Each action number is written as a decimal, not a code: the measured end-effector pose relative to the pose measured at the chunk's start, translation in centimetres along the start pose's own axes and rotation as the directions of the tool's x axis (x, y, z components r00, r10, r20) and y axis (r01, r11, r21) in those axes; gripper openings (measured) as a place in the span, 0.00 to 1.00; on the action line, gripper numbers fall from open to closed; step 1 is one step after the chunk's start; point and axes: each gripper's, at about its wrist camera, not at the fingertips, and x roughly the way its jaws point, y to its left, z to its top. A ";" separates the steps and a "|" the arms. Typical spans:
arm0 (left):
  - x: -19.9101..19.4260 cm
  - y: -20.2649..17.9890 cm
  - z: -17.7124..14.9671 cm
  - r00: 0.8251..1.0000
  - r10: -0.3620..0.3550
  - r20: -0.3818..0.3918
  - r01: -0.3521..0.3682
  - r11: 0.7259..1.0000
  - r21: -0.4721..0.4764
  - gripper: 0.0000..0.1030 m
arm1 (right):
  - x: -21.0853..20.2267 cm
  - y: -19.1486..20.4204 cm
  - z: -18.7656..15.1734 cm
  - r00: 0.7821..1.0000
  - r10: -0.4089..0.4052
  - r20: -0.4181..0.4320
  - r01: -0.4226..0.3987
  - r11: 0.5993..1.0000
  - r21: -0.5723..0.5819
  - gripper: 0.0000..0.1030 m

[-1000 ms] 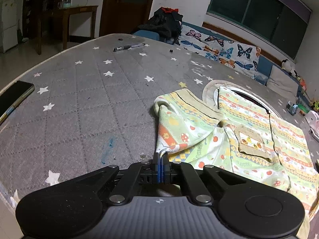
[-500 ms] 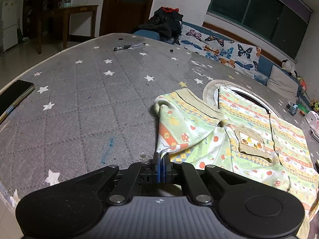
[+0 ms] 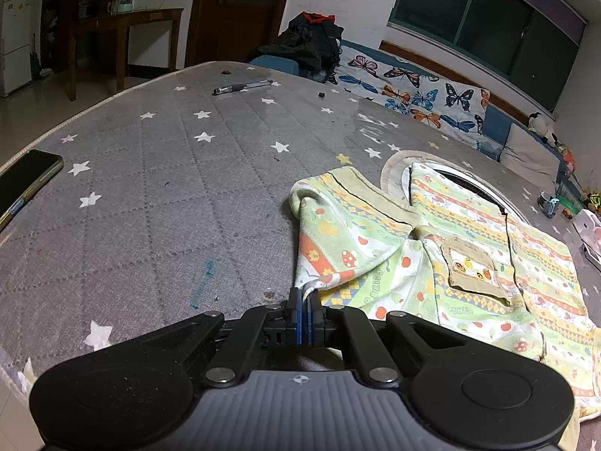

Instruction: Fold clothes

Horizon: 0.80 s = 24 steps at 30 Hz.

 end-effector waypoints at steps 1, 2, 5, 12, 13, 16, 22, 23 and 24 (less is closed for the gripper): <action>0.0 0.0 0.0 1.000 0.000 0.000 0.000 1.000 0.002 0.05 | 0.0 -0.5 -0.3 1.000 -0.018 -0.011 0.018 1.000 0.002 0.05; 0.0 0.0 0.0 1.000 0.001 0.000 -0.001 1.000 0.003 0.05 | -0.1 -1.0 -0.6 0.999 -0.036 -0.023 0.036 0.999 0.004 0.05; 0.0 -0.1 0.0 1.000 0.003 -0.003 -0.003 1.000 0.003 0.05 | -0.2 -1.7 -1.0 0.999 -0.043 -0.031 0.043 0.999 0.007 0.08; -0.2 0.0 0.3 1.000 0.012 -0.013 -0.012 1.000 0.007 0.13 | 2.6 1.1 -0.4 0.988 0.125 -0.086 -0.125 0.992 0.014 0.30; -0.4 0.1 0.3 1.000 0.021 -0.010 -0.021 1.000 0.014 0.20 | 3.0 1.5 -0.4 0.987 0.135 -0.092 -0.135 0.991 0.004 0.30; -1.1 0.4 0.3 0.999 0.042 0.004 -0.042 0.999 0.030 0.35 | 4.5 3.4 -0.5 0.979 0.170 -0.112 -0.174 0.985 -0.021 0.39; -3.4 0.2 0.5 0.995 0.064 0.078 -0.071 0.993 0.095 0.41 | 6.7 4.8 -1.3 0.981 0.145 -0.132 -0.152 0.987 -0.047 0.59; -3.8 0.0 0.6 0.993 0.074 0.097 -0.084 0.990 0.113 0.43 | 6.8 4.9 -1.3 0.982 0.138 -0.128 -0.145 0.988 -0.050 0.67; -4.0 -0.2 0.7 0.990 0.082 0.114 -0.096 0.987 0.128 0.44 | 6.9 5.0 -1.4 0.983 0.132 -0.124 -0.139 0.989 -0.053 0.71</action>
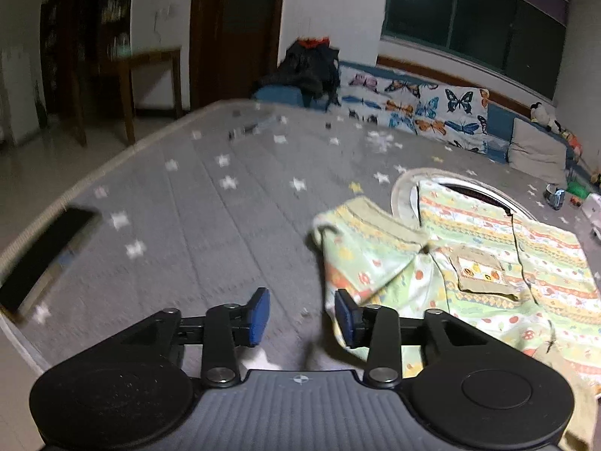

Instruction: Fold clothes

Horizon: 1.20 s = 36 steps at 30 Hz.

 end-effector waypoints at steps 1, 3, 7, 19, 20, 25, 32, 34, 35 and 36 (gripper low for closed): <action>-0.1 -0.3 0.2 1.000 -0.002 0.009 0.002 1.000 0.014 0.44 | 0.0 0.0 -0.1 1.000 0.000 0.005 0.000 1.000 0.001 0.71; -0.1 -1.2 0.8 0.999 -0.031 0.016 0.030 0.998 0.051 0.43 | 0.1 -0.1 -0.2 1.000 -0.005 0.011 0.005 1.000 -0.003 0.81; 1.2 -4.2 2.3 0.995 -0.088 0.038 0.082 0.985 0.149 0.42 | 0.4 -0.2 -0.1 1.000 -0.001 0.005 0.001 1.000 0.005 0.88; 9.5 -9.6 2.8 0.985 -0.142 -0.095 0.166 0.928 0.334 0.41 | 0.8 0.1 0.0 1.000 0.010 -0.020 -0.010 1.000 -0.014 1.00; 10.0 -9.6 2.8 0.983 -0.147 -0.106 0.175 0.927 0.333 0.41 | 0.8 0.1 0.0 1.000 0.009 -0.020 -0.010 1.000 -0.014 1.00; 10.7 -9.1 2.8 0.977 -0.174 -0.120 0.204 0.924 0.323 0.32 | 0.8 0.2 -0.1 1.000 0.007 -0.018 -0.008 1.000 -0.015 1.00; 10.7 -8.0 3.3 0.968 -0.226 -0.105 0.247 0.928 0.279 0.01 | 0.9 0.2 -0.1 1.000 0.006 -0.017 -0.007 1.000 -0.014 1.00; 10.2 -7.2 3.7 0.972 -0.224 -0.077 0.236 0.940 0.245 0.01 | 0.9 0.2 -0.1 1.000 0.006 -0.016 -0.006 1.000 -0.014 1.00; 9.9 -6.7 3.9 0.973 -0.224 -0.057 0.231 0.947 0.222 0.01 | 0.9 0.2 -0.1 1.000 0.006 -0.016 -0.006 1.000 -0.014 1.00; 9.4 -6.0 4.2 0.975 -0.220 -0.035 0.222 0.955 0.194 0.01 | 0.9 0.2 -0.1 1.000 0.006 -0.016 -0.006 1.000 -0.014 1.00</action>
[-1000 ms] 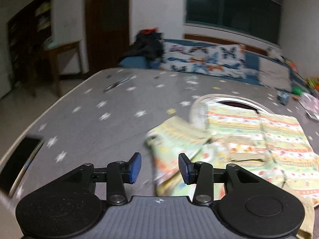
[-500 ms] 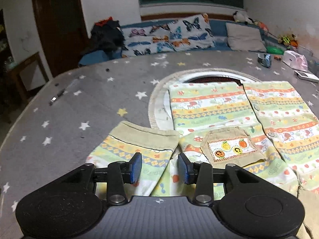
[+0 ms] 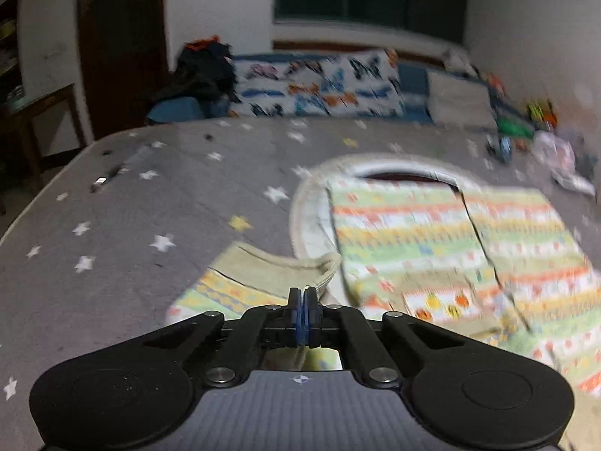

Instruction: Fold clothes

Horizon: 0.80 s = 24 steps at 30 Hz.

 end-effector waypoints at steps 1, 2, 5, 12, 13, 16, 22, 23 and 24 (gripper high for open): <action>-0.6 0.7 0.1 1.000 0.011 0.018 -0.011 1.000 -0.030 0.01 | 0.0 0.0 0.0 1.000 0.000 0.000 0.000 1.000 0.000 1.00; -1.3 1.5 0.2 0.999 0.023 0.032 -0.021 0.998 -0.057 0.01 | 0.0 0.0 0.0 1.000 0.000 0.000 0.000 1.000 0.000 1.00; -3.2 4.0 -0.1 0.995 0.074 0.064 -0.065 0.987 -0.146 0.01 | 0.0 0.0 0.0 1.000 -0.003 0.003 0.003 1.000 0.003 1.00; -6.2 9.7 -2.4 0.975 0.217 0.056 -0.191 0.934 -0.301 0.01 | -0.1 0.1 -0.1 1.000 -0.009 0.008 0.009 1.000 0.010 1.00; -6.2 10.4 -2.7 0.971 0.235 0.046 -0.209 0.926 -0.315 0.01 | -0.1 0.1 -0.1 1.000 -0.009 0.008 0.009 1.000 0.012 1.00; -5.7 12.0 -3.5 0.963 0.270 0.018 -0.248 0.907 -0.340 0.01 | -0.1 0.1 -0.1 1.000 -0.008 0.008 0.008 1.000 0.011 1.00; -5.2 12.0 -4.7 0.955 0.291 -0.051 -0.290 0.892 -0.345 0.01 | 0.0 0.1 -0.1 1.000 -0.010 0.002 0.010 1.000 0.003 1.00; -5.6 11.9 -5.0 0.952 0.301 -0.056 -0.301 0.886 -0.352 0.01 | -0.1 0.2 0.0 1.000 -0.010 0.003 0.010 1.000 0.003 1.00; -5.9 11.9 -5.3 0.950 0.305 -0.061 -0.306 0.880 -0.363 0.01 | -0.1 0.2 0.0 1.000 -0.010 0.003 0.010 1.000 0.003 1.00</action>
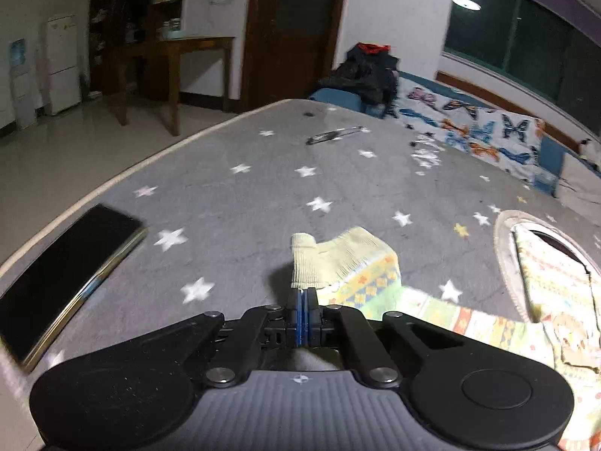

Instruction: Fold clothes

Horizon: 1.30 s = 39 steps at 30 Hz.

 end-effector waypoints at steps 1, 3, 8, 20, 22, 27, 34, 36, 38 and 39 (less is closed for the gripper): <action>-0.1 0.3 -0.2 1.000 0.001 -0.006 -0.001 1.000 -0.014 0.01 | 0.0 0.0 0.0 1.000 0.000 0.000 0.000 1.000 0.000 1.00; -0.4 0.7 -0.6 1.000 0.017 -0.013 -0.017 0.999 -0.030 0.01 | 0.1 0.0 0.0 1.000 -0.001 -0.001 0.001 1.000 -0.002 1.00; -1.1 -0.7 -0.3 0.998 0.047 0.039 -0.049 0.997 0.053 0.01 | 0.1 0.0 0.0 1.000 0.000 -0.002 0.000 1.000 -0.004 1.00; 2.4 -1.7 1.1 0.995 0.101 0.003 -0.101 0.994 0.051 0.07 | 0.1 0.0 0.0 1.000 0.000 -0.001 0.000 1.000 -0.005 1.00; 2.0 -1.5 1.3 0.993 0.120 0.007 -0.120 0.992 0.027 0.07 | 0.1 0.0 0.0 1.000 0.000 -0.001 0.000 1.000 -0.005 1.00; 0.3 -2.0 2.0 0.997 0.071 0.035 -0.071 0.997 0.006 0.07 | 0.1 0.0 0.0 1.000 0.000 -0.001 0.000 1.000 -0.005 1.00; 1.6 -6.4 1.9 0.990 -0.139 -0.026 0.141 0.986 0.095 0.07 | 0.1 -0.1 0.0 1.000 0.001 0.000 -0.001 1.000 -0.004 1.00; 2.5 -7.5 1.7 0.988 -0.144 -0.048 0.149 0.982 0.118 0.07 | 0.1 0.0 0.0 1.000 0.001 0.000 -0.001 1.000 -0.004 1.00; 3.5 -8.2 1.4 0.991 -0.117 -0.059 0.125 0.980 0.152 0.07 | 0.1 -0.1 0.0 1.000 0.002 0.000 -0.002 1.000 -0.004 1.00; 3.8 -8.5 1.2 0.994 -0.095 -0.051 0.102 0.979 0.176 0.07 | 0.1 0.0 0.0 1.000 0.002 0.000 -0.002 1.000 -0.004 1.00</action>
